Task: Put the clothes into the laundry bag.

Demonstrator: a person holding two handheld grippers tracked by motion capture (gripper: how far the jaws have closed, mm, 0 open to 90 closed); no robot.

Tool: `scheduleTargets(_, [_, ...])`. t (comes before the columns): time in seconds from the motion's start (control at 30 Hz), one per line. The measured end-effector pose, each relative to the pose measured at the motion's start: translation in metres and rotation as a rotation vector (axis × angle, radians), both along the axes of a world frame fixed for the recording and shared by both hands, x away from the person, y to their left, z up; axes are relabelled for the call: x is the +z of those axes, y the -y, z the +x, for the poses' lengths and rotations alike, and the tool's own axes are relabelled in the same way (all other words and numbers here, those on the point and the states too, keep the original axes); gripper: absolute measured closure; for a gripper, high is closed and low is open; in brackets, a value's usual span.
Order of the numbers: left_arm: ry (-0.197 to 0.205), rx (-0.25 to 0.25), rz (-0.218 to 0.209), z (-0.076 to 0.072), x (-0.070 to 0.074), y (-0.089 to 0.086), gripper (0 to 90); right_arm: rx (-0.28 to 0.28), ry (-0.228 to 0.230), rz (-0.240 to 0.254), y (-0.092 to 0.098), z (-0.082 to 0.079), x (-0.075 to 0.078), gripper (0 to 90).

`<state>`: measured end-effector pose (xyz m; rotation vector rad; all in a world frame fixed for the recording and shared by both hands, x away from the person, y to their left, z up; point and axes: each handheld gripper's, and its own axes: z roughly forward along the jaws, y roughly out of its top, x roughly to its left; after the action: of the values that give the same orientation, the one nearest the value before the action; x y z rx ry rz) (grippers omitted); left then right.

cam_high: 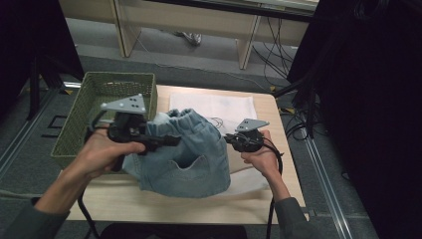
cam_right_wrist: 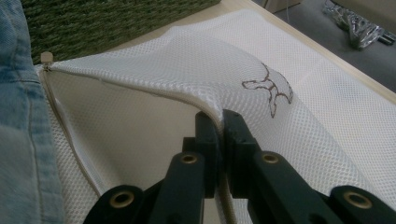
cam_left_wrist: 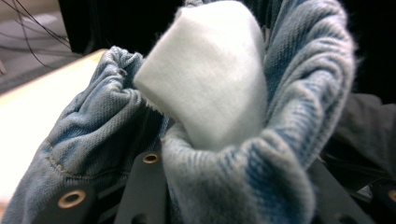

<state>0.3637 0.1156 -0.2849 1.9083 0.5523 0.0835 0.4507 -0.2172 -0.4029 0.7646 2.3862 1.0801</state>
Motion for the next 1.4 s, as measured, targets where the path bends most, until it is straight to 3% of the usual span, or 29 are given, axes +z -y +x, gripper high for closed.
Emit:
scheduleTargets(0.17, [-0.032,-0.047,0.073,0.009,-0.033,0.033,63.9,0.001,0.004,0.012,0.001,0.001,0.001,86.5])
scheduleTargets(0.4, [-0.154,-0.102,0.169,0.026,-0.091,0.070,63.7,-0.019,0.016,0.026,0.006,-0.001,0.008,86.7])
scheduleTargets(0.43, [-0.164,-0.100,0.178,0.029,-0.100,0.076,63.5,-0.010,0.028,0.019,0.007,0.000,0.008,86.7])
scheduleTargets(0.53, [-0.202,-0.097,0.192,0.037,-0.115,0.089,63.3,-0.017,0.002,0.031,0.005,-0.001,0.009,86.7])
scheduleTargets(0.63, [-0.211,-0.069,0.234,0.047,-0.132,0.103,62.9,-0.014,0.021,0.025,0.005,-0.002,0.011,86.7])
scheduleTargets(0.67, [-0.229,-0.063,0.215,0.049,-0.136,0.107,62.8,0.004,0.022,0.023,0.004,-0.002,0.011,86.7])
scheduleTargets(0.73, [-0.232,-0.055,0.265,0.054,-0.147,0.117,62.3,-0.010,0.033,0.020,0.003,-0.004,0.013,86.7])
scheduleTargets(0.87, [-0.215,-0.064,0.317,0.057,-0.151,0.130,61.8,-0.011,0.030,0.033,0.001,-0.007,0.016,86.8])
scheduleTargets(1.03, [-0.205,0.018,0.344,0.076,-0.148,0.128,61.2,0.010,0.043,0.027,-0.001,-0.010,0.022,86.8])
scheduleTargets(1.07, [-0.200,0.030,0.351,0.079,-0.148,0.127,61.0,0.011,0.065,0.023,-0.001,-0.010,0.023,86.8])
scheduleTargets(1.13, [-0.202,0.051,0.364,0.081,-0.151,0.129,58.1,0.013,0.058,0.025,-0.003,-0.012,0.024,86.8])
scheduleTargets(1.27, [-0.239,0.071,0.351,0.080,-0.163,0.134,41.1,0.012,0.065,0.002,-0.006,-0.013,0.023,86.7])
scheduleTargets(1.4, [-0.247,0.080,0.315,0.070,-0.148,0.129,25.8,0.013,0.062,0.000,-0.004,-0.010,0.018,86.7])
